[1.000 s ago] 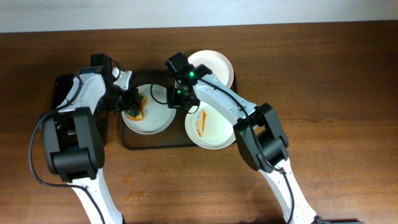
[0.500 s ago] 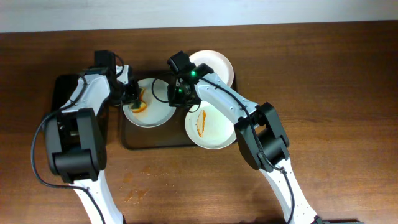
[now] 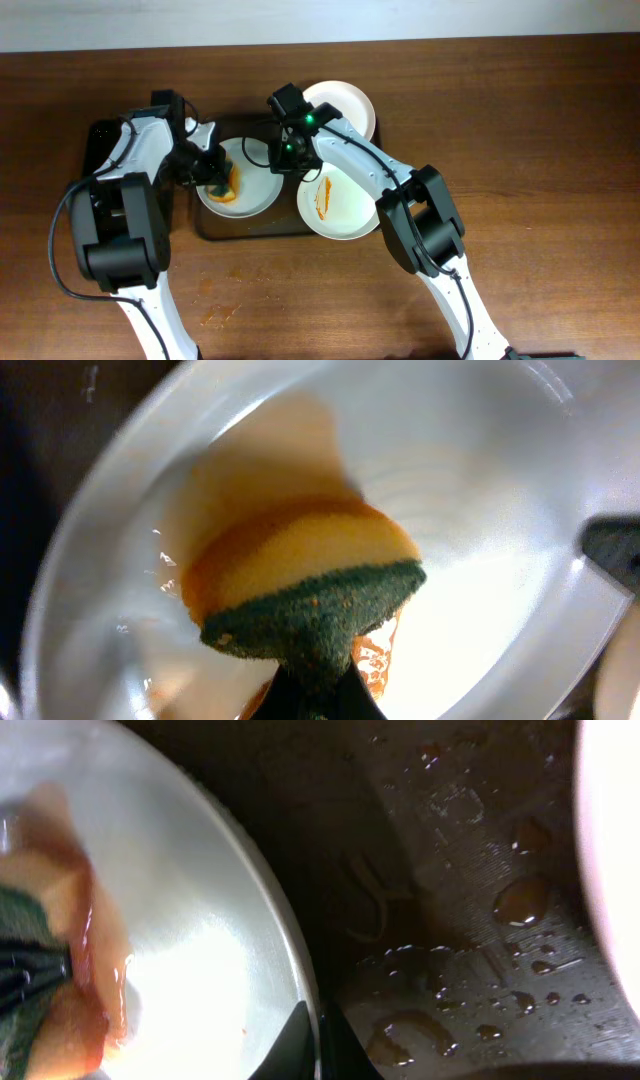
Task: Clean dirty plates on tray and stack at the side
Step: 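Scrub the left plate with the sponge while right gripper holds it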
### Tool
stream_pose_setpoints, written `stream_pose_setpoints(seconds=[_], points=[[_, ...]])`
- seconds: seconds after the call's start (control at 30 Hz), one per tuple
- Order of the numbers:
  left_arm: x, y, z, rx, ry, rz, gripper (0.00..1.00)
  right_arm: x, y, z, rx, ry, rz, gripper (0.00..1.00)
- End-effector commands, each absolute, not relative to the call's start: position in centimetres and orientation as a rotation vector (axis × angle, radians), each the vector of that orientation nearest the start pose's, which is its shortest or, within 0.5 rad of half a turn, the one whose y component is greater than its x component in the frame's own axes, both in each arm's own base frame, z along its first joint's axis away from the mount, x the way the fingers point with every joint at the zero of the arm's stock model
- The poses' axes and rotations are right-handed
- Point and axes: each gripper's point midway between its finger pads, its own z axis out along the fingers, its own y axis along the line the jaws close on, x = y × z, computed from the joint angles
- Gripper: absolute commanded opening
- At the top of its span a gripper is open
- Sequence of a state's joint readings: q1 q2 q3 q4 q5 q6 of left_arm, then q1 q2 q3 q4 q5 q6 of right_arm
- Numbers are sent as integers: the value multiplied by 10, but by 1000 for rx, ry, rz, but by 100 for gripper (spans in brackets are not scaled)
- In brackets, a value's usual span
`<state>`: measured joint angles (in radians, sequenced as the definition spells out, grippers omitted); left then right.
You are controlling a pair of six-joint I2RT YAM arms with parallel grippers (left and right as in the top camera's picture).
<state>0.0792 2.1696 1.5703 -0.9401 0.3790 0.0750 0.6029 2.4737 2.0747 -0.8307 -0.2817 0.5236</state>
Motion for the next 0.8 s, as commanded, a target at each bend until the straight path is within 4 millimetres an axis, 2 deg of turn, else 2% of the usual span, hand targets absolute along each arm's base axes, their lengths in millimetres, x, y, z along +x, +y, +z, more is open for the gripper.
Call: stream_pose_setpoints(seconds=[0.0,0.03,0.07,0.13,0.2,0.27,0.3,0.4,0.47,0.53,0.6,0.67,0.77], points=[[430,-48,3,106,2934,-699,1,430,353,6,-174,2946,616,4],[438,-46,3,114,2908,-671,1,430,353,7,-174,2946,616,4],[449,-35,0,67,2895,-569,1,430,353,7,-174,2946,616,4],[457,-11,-7,-74,2909,-366,1,430,353,7,-174,2946,616,4],[457,16,-11,-209,2927,-145,1,430,353,7,-174,2946,616,4],[450,28,-12,-285,2954,-46,1,431,354,7,-174,2945,617,4],[440,30,-10,-368,2992,-26,1,431,353,7,-174,2945,617,4],[410,25,-3,-476,3115,-42,1,431,353,7,-174,2945,617,4],[392,12,0,-493,3197,-140,1,431,354,7,-174,2945,617,4],[384,-7,3,-382,3238,-311,1,431,354,7,-174,2945,617,4],[390,-36,10,-127,3187,-579,1,431,354,7,-174,2946,617,4],[399,-57,18,16,3093,-760,1,430,353,7,-174,2946,617,4],[422,-58,18,52,2994,-745,1,430,353,6,-174,2948,616,4]])
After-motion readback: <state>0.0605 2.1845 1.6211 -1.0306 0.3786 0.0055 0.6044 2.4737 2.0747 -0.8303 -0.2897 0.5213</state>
